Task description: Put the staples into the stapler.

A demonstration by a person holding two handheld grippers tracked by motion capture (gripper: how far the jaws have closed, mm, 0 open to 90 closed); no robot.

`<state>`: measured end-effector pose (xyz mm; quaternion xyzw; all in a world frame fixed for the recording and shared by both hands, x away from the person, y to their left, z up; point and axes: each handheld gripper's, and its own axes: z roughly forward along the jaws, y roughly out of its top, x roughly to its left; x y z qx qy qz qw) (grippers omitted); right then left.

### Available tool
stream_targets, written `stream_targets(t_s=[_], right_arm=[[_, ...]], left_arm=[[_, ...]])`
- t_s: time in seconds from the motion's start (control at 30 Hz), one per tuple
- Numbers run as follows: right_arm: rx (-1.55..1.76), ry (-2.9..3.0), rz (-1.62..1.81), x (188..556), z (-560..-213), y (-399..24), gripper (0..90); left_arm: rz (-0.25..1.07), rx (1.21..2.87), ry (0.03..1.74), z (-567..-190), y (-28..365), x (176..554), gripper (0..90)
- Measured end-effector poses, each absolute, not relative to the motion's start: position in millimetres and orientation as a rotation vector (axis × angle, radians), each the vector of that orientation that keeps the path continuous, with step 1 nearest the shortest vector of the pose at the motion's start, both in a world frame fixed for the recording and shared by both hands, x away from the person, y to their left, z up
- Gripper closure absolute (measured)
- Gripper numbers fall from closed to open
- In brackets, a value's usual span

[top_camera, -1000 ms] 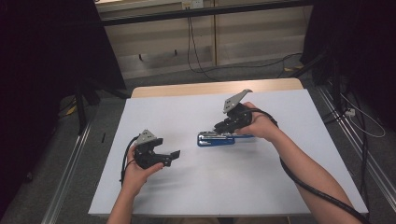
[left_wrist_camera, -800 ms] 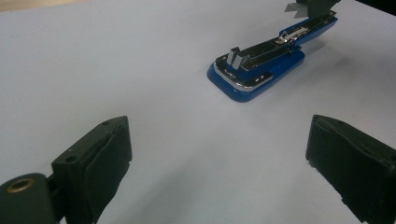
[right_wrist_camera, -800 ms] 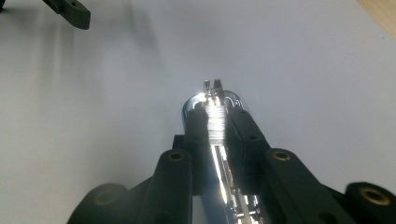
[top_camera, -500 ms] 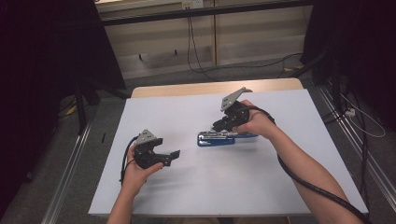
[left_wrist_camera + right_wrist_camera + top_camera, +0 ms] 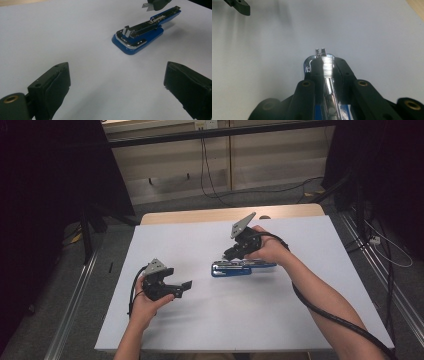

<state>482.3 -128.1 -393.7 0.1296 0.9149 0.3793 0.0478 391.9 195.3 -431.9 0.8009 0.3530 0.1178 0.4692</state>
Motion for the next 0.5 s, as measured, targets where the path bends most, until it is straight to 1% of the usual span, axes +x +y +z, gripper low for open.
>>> stream_targets(t_s=[0.5], right_arm=[[0.383, 2.800, 1.141, 488.3, -395.9, -122.3, 79.1]], left_arm=[[0.289, 1.962, 0.864, -432.0, 196.2, 392.2, 7.1]])
